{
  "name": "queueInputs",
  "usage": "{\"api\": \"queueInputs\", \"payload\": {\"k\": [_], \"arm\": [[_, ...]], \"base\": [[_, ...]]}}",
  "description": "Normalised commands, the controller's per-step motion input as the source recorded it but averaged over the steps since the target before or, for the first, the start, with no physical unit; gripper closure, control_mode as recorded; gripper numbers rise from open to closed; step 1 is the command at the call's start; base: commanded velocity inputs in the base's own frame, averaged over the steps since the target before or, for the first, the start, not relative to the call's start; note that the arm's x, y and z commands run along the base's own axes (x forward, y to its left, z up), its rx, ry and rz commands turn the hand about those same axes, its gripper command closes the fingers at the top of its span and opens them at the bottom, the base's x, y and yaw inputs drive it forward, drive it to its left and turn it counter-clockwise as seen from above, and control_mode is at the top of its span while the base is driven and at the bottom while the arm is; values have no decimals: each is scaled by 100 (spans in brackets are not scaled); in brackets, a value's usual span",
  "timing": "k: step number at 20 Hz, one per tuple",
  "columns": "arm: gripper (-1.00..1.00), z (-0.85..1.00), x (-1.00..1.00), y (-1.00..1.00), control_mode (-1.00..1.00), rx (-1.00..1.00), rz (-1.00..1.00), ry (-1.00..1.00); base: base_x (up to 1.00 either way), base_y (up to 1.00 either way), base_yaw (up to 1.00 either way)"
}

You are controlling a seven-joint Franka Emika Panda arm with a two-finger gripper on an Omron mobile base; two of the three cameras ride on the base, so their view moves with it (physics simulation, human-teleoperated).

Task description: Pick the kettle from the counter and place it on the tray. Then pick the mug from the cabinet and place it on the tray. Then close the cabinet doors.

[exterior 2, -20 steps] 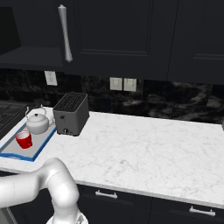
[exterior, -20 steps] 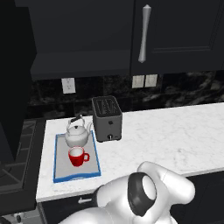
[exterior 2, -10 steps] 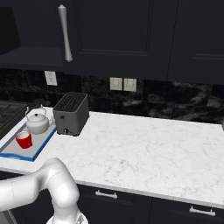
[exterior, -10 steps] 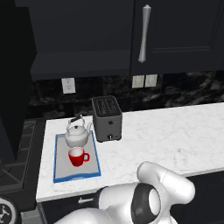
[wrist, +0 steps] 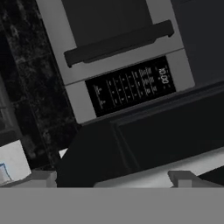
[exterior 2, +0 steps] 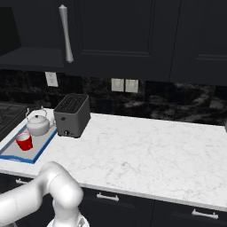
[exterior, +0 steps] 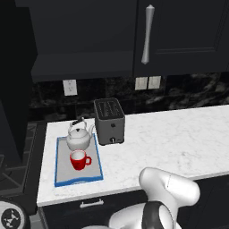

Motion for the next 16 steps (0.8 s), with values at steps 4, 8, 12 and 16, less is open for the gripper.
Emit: {"api": "queueInputs", "payload": {"k": [4, 8, 12, 16], "arm": [[-100, 0, 2, -21, -100, -5, -13, 2], [-100, 0, 0, -22, -100, -3, -14, 2], [-100, 2, 0, -29, -100, -4, -15, 0], [-100, 3, 0, -34, -100, -3, -15, 1]], "base": [[0, 0, 0], [0, 0, 0], [0, 0, 0], [0, 0, 0]]}}
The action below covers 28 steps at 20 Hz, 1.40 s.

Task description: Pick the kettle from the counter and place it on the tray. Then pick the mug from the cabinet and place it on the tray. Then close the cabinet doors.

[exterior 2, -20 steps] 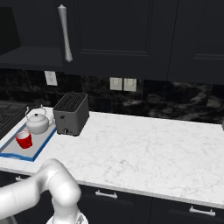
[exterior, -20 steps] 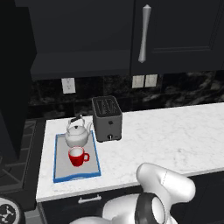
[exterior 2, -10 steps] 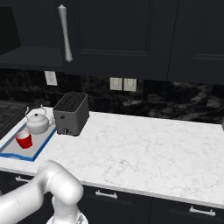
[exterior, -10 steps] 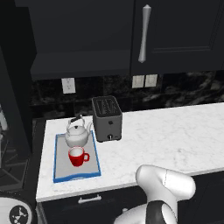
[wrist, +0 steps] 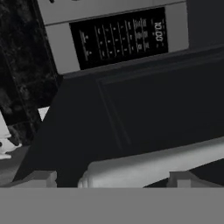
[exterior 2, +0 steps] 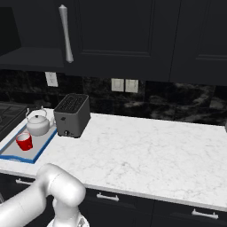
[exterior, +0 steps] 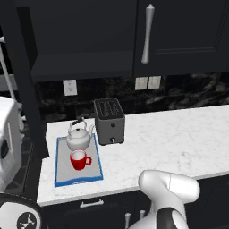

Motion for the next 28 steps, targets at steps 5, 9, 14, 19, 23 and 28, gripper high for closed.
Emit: {"api": "queueInputs", "payload": {"k": [5, 9, 14, 19, 23, 28], "arm": [[-100, 2, 6, -42, -100, -5, -16, 1], [-100, 2, 12, -42, -100, -3, -16, 2], [-100, 0, 13, -45, -100, -1, -13, 4], [-100, 0, 21, -49, -100, 0, -8, 1], [-100, 0, 29, -56, -100, 0, -3, 0], [-100, -1, 36, -60, -100, 0, 0, 1]], "base": [[0, 0, 0], [0, 0, 0], [0, 0, 0], [0, 0, 0], [0, 0, 0], [0, 0, 0]]}}
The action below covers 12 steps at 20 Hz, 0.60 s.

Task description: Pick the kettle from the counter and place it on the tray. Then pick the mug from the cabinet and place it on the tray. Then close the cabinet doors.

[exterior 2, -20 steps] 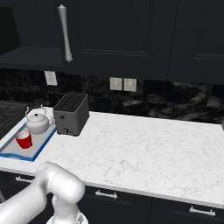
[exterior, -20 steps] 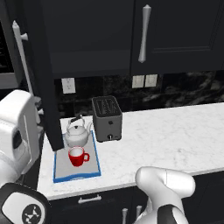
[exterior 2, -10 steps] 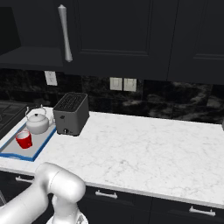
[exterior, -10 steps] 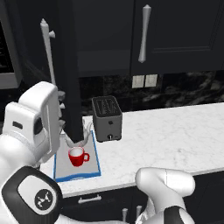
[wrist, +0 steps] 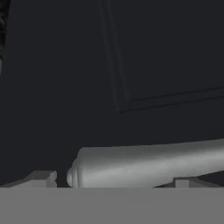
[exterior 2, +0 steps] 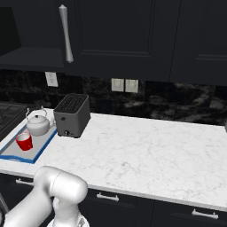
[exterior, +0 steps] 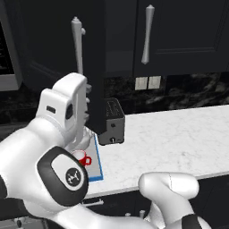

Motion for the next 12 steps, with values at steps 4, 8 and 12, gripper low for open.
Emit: {"api": "queueInputs", "payload": {"k": [4, 8, 12], "arm": [[-100, -1, 41, -60, -100, 0, 0, 5], [-100, 0, 46, -53, -100, 0, 0, 5], [-100, 0, 51, -45, -100, 0, 2, 2]], "base": [[0, 0, 0], [0, 0, 0], [0, 0, 0]]}}
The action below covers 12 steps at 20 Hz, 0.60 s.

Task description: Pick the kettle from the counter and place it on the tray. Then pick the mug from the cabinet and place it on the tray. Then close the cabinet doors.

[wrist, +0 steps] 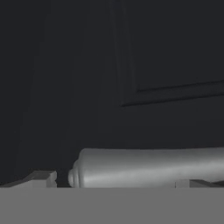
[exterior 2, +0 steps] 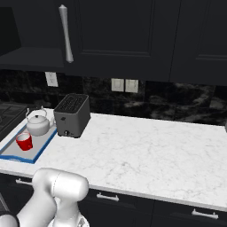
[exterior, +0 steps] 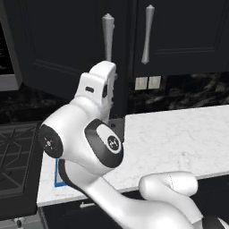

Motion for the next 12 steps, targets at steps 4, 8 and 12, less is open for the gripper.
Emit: {"api": "queueInputs", "payload": {"k": [4, 8, 12], "arm": [[-100, 0, 50, -40, -100, 0, 5, 3], [-100, 2, 54, -33, -100, 0, 8, 8], [-100, 3, 59, -25, -100, 0, 10, 11]], "base": [[0, 0, 0], [0, 0, 0], [0, 0, 0]]}}
